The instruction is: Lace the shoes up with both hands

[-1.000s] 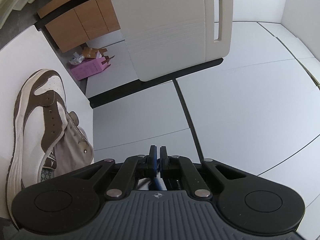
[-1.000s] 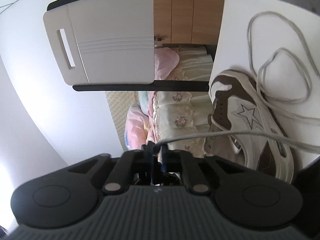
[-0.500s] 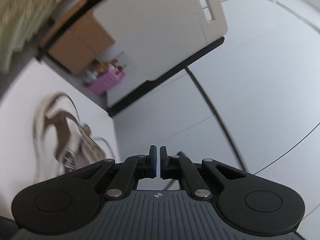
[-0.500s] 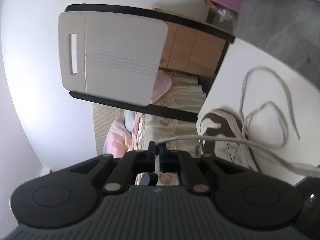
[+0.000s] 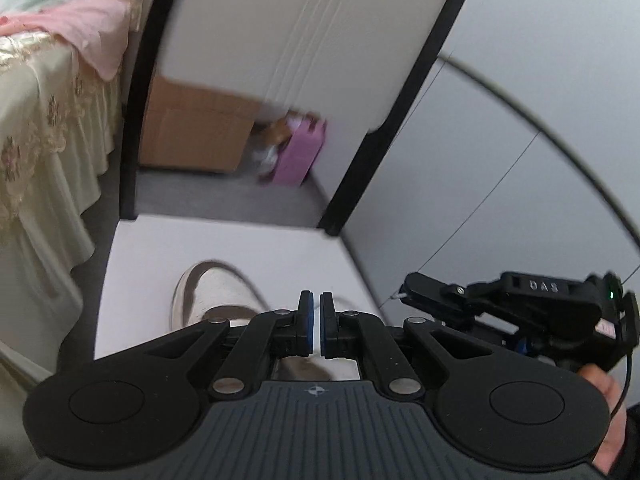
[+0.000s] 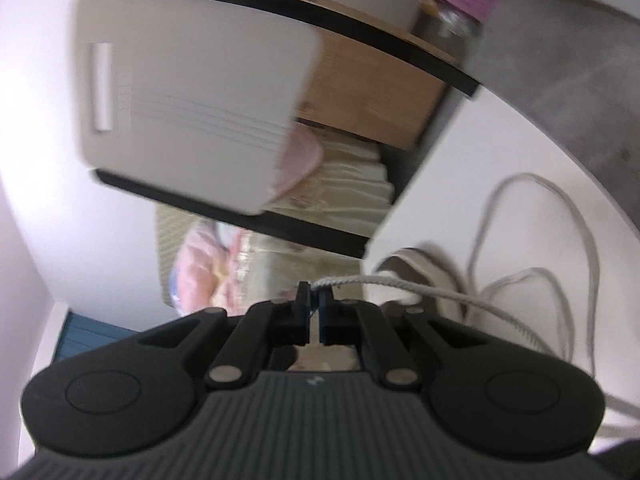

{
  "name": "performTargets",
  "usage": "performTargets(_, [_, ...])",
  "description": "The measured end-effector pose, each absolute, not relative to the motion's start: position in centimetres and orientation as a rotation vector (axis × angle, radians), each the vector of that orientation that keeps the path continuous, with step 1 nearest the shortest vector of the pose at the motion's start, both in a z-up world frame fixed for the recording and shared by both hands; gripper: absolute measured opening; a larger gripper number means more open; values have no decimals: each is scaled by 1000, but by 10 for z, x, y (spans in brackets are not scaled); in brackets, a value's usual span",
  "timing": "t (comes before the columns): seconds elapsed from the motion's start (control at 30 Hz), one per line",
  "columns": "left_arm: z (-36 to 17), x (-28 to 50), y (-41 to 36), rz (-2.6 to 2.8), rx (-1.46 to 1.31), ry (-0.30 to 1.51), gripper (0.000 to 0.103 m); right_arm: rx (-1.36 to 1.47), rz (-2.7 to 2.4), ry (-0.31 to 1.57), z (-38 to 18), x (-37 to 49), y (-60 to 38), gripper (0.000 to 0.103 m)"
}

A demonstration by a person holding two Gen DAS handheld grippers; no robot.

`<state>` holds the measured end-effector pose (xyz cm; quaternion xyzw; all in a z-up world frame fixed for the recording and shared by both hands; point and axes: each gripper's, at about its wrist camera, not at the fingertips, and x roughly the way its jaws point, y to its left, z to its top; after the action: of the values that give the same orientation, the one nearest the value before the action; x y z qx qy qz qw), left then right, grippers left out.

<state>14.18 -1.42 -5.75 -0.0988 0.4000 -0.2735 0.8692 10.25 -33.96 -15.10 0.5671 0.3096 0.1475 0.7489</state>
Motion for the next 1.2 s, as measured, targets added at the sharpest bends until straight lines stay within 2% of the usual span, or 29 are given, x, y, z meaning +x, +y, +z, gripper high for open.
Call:
performTargets(0.23, [-74,196,-24,-566,-219,904,3,1233,327,764,-180,159,-333,5])
performTargets(0.4, [-77,208,-32,-592,-222,884,3,1260,359,770,-191,188,-333,5])
performTargets(0.7, [-98,203,-26,-647,-186,855,3,1294,304,818,-207,191,-325,5])
performTargets(1.0, [-114,208,-27,-693,-207,870,3,1353,241,780,-219,161,-326,5])
performTargets(1.2, [-114,192,-34,-695,-104,856,3,1390,274,761,-223,145,-324,5])
